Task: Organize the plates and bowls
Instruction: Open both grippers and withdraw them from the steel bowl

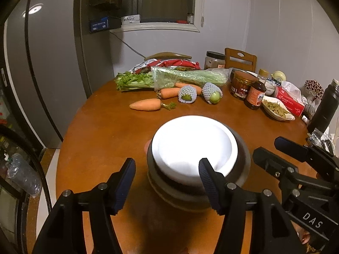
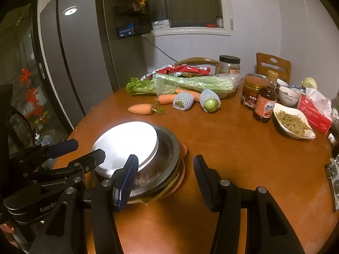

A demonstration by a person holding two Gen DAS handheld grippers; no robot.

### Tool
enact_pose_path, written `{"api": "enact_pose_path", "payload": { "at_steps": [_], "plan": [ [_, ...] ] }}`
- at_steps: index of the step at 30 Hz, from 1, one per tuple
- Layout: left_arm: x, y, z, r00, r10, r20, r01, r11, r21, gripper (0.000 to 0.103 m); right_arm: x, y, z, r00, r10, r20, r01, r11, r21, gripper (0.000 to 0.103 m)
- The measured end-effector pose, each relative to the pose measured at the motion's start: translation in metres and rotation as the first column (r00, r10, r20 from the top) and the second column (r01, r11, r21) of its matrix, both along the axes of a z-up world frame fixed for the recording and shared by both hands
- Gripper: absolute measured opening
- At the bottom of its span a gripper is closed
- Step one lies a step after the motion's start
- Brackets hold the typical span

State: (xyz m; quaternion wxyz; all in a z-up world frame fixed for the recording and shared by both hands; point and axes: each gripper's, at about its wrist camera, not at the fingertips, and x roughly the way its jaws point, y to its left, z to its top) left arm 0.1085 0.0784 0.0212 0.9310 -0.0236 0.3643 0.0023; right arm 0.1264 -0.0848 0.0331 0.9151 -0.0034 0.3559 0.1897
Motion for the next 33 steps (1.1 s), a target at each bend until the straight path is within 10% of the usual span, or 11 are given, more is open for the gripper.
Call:
{"api": "enact_pose_path", "payload": {
  "at_steps": [33],
  "plan": [
    [-0.082, -0.031, -0.043, 0.999, 0.042, -0.02, -0.041, 0.999, 0.018, 0.065, -0.094, -0.046, -0.031, 0.999, -0.049, 0.015, 0.049, 0.999, -0.013, 0.059]
  ]
}}
